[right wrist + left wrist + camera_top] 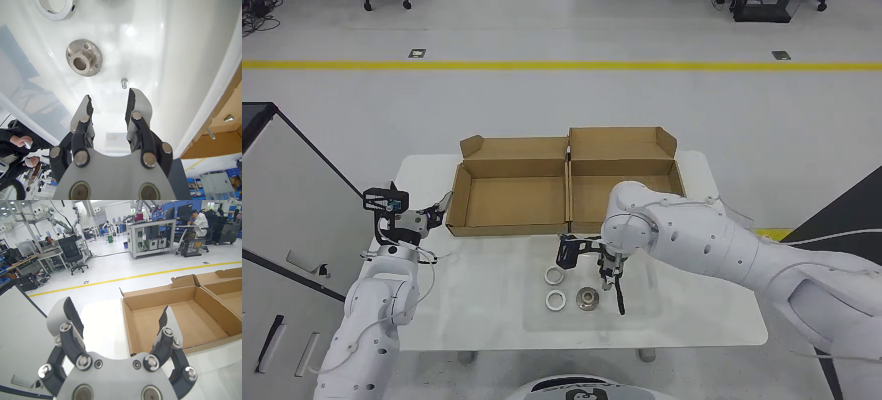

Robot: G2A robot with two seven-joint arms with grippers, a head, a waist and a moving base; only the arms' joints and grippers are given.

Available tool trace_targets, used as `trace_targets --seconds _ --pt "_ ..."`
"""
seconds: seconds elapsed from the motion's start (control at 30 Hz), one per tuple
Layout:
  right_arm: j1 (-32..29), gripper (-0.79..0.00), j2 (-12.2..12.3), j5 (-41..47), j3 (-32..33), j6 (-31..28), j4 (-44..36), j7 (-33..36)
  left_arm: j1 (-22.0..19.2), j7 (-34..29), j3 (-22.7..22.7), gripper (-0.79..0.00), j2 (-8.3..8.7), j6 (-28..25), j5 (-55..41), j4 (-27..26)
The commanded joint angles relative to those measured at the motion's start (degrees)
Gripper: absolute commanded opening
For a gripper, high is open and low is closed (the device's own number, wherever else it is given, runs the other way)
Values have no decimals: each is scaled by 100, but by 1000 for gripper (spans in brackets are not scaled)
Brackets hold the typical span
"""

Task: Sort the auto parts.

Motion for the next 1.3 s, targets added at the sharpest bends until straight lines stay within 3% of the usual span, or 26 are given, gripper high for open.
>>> trace_targets --seconds 0.0,0.57,1.27 --pt "-17 -394 -62 -45 -1 -8 96 -5 0 0 0 0 0 0 0 0" --pt "-136 -425 -470 -328 10 12 807 -13 0 0 0 0 0 0 0 0" --pt "-256 -502 -598 -432 136 -49 1078 56 0 0 0 0 0 0 0 0"
